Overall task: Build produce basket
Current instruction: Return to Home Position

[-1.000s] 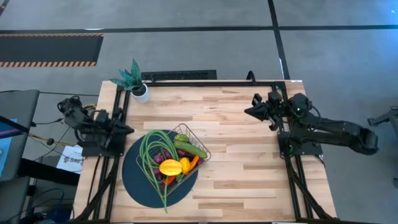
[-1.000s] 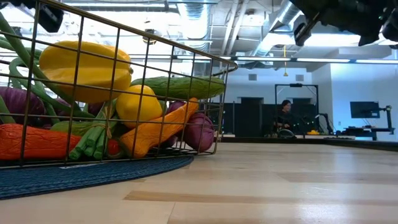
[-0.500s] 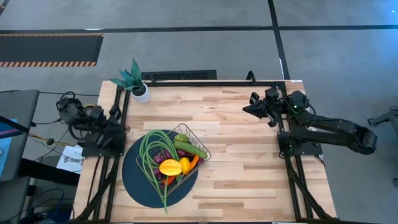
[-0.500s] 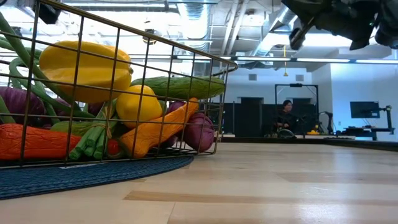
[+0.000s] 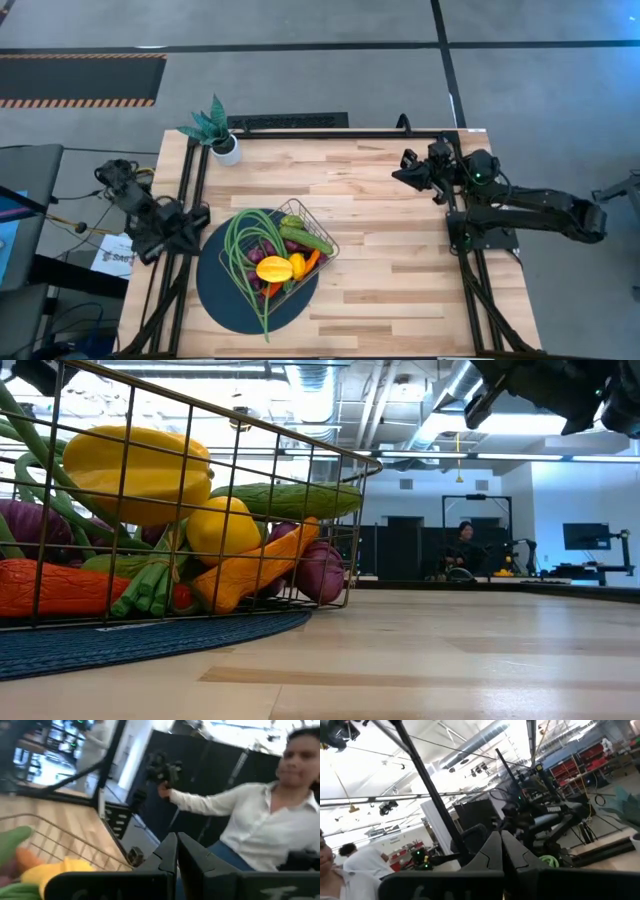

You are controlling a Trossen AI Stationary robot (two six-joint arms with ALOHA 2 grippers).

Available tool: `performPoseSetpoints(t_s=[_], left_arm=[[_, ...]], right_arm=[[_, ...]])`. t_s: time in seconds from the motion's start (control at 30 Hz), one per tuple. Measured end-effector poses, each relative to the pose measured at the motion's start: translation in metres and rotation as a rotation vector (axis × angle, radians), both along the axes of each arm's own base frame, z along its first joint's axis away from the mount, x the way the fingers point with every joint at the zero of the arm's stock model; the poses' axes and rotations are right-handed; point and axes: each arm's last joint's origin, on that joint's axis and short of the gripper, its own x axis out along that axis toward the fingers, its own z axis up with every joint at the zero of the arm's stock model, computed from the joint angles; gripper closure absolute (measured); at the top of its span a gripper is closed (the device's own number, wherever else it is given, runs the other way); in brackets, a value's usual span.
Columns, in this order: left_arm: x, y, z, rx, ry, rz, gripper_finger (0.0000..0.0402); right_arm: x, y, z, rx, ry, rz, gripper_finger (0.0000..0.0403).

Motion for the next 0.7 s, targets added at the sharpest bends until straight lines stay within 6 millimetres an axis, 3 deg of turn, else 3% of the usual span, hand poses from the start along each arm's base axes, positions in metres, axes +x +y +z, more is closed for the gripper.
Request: performPoseSetpoints(t_s=[0.27,0.5,0.7], left_arm=[[0.015,-0.005,-0.033,0.160,0.002,0.135,0.0402],[0.023,0.004,-0.037,0.291,-0.060,0.301,0.0401],[0.027,0.015,-0.042,0.352,-0.004,0.416,0.0401]], right_arm=[[0.009,0.022,0.001,-0.019,-0.051,-0.030,0.0402],[0.013,0.036,0.000,-0.042,-0.049,-0.019,0.0402],[0.015,0.033,-0.005,-0.075,0.002,-0.049,0.0402]])
